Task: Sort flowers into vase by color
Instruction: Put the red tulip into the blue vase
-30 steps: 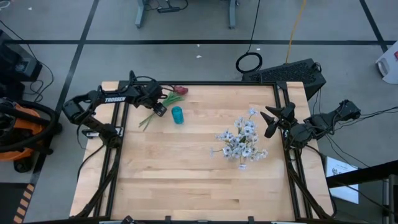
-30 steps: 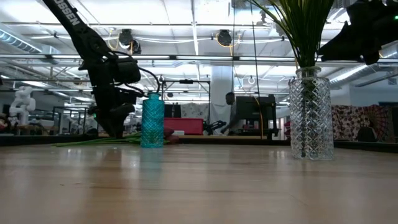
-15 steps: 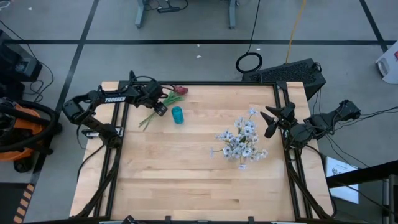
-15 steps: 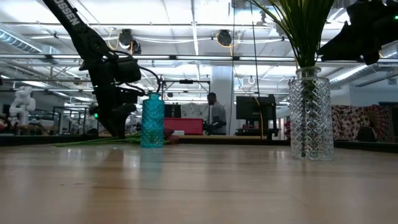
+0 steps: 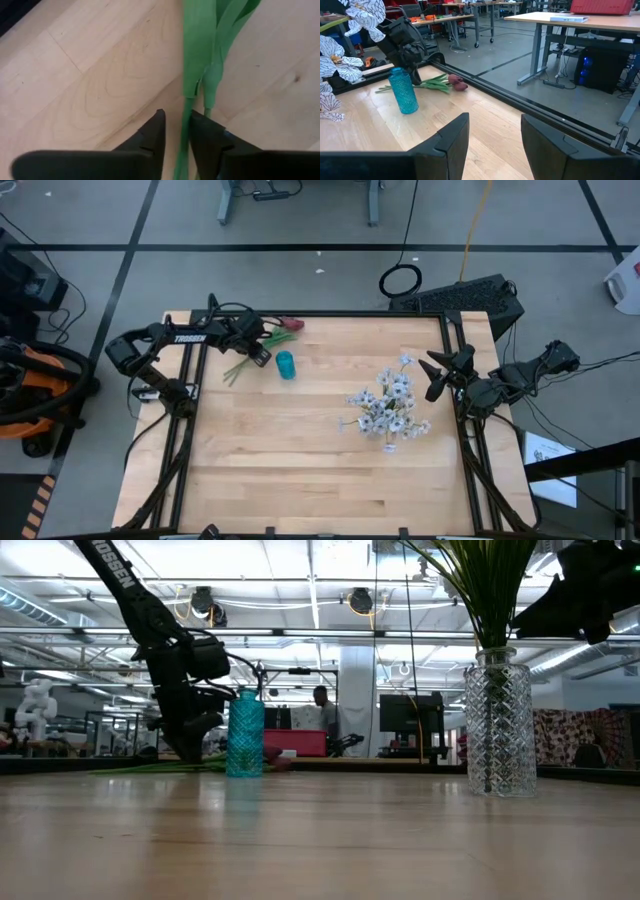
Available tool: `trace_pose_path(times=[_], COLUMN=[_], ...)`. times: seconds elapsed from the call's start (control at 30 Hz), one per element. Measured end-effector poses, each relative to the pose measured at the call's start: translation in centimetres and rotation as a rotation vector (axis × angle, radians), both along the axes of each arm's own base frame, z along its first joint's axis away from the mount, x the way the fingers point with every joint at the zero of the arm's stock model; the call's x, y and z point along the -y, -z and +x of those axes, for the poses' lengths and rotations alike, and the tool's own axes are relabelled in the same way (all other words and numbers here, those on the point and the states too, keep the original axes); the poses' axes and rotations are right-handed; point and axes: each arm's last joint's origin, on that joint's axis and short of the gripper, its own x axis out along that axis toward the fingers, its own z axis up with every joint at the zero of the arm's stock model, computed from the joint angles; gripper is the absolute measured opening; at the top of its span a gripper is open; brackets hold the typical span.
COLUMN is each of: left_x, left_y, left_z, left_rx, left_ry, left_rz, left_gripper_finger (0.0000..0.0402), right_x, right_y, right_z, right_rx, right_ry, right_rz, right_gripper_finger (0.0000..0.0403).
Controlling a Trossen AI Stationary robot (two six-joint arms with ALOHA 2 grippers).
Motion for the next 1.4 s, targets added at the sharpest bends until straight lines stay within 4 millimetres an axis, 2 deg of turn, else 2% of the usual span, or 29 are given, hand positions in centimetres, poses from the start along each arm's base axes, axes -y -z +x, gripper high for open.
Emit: trace_pose_path(times=[0.2,0.37,0.5,0.8,1.1,1.4], left_x=[0.0,0.0,0.0,0.8,3.1,5.1], left_y=[0.0,-0.1,-1.0,-6.9,-12.5,-16.2], left_z=[0.0,0.0,0.1,-0.7,-2.5,-1.8], left_rx=[-0.001,-0.003,0.035,0.200,0.431,0.687], left_ry=[0.000,0.000,0.009,0.022,0.066,0.264], left_rz=[-0.001,-0.003,0.004,0.136,0.318,0.475], left_gripper_finger=[0.0016,0.0012,0.0009,0.0004,0.0004,0.0004], right_x=[0.0,0.0,0.0,0.0,0.0,-0.1], right_y=[0.0,0.0,0.0,0.0,0.0,-0.3], right_z=[0.0,0.0,0.0,0.0,0.0,0.1], right_rx=[0.000,0.000,0.000,-0.003,0.002,0.012], right_ry=[0.000,0.000,0.000,0.000,0.001,-0.003], right_rz=[0.000,0.000,0.000,-0.001,-0.003,-0.015], right_gripper_finger=[0.0169,0.0169,0.0169,0.0169,0.0169,0.0169])
